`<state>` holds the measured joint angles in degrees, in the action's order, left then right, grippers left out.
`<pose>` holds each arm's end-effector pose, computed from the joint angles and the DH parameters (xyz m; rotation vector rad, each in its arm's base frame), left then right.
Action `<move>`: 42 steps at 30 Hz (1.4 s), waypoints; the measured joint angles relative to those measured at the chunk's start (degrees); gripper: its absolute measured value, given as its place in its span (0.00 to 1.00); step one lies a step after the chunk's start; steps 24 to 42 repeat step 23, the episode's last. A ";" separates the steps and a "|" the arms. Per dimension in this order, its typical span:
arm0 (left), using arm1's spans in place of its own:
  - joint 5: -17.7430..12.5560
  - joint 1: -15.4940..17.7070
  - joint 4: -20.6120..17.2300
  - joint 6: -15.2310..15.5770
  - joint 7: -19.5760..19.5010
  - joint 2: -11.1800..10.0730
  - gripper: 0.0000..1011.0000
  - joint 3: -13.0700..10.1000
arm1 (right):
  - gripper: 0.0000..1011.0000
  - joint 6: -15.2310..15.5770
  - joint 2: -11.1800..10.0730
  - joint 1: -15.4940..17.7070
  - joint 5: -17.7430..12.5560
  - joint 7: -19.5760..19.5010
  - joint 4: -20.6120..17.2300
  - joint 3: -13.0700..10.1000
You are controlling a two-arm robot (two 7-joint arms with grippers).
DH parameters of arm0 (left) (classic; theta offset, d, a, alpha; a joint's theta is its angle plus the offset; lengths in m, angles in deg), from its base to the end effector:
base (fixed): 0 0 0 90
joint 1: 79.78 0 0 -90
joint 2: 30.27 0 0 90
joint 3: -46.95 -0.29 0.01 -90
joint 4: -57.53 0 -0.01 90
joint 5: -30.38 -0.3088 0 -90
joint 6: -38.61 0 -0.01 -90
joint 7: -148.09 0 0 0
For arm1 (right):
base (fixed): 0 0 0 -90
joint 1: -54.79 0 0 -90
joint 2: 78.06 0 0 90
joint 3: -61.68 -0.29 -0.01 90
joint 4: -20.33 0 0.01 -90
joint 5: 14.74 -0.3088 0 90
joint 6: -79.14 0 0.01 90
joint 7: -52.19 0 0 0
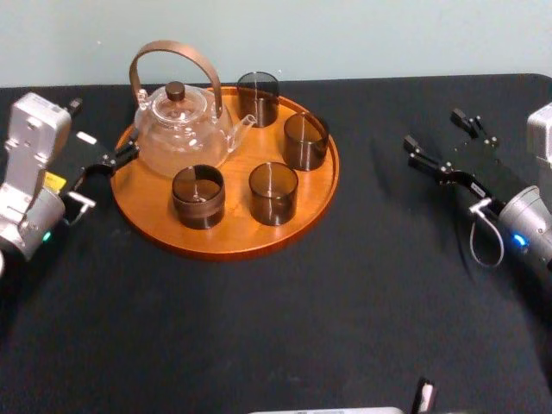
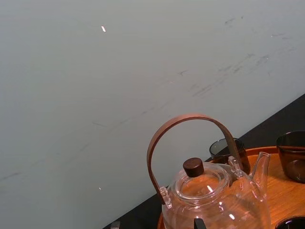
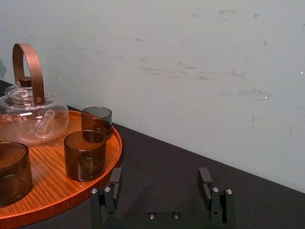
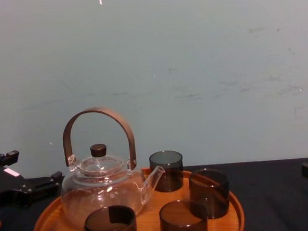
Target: Pick up the glass from the table and place it on the tray.
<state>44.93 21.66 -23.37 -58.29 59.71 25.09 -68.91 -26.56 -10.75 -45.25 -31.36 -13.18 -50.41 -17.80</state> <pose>0.3581 0.0827 -0.3022 0.3043 -0.2850 1.2480 0.3669 -0.1039 -0.3335 -0.0759 -0.1377 -1.0739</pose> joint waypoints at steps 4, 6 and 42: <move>0.00 0.00 0.00 0.00 0.00 0.00 0.99 0.00 | 0.99 0.02 -0.01 0.00 -0.02 0.02 -0.01 0.00; 0.00 0.00 0.00 0.00 0.00 0.00 0.99 0.00 | 0.99 0.02 -0.01 0.00 -0.03 0.03 -0.02 0.00; 0.00 0.00 0.00 0.00 0.00 0.00 0.99 0.00 | 0.99 0.03 -0.02 0.00 -0.04 0.05 -0.02 0.00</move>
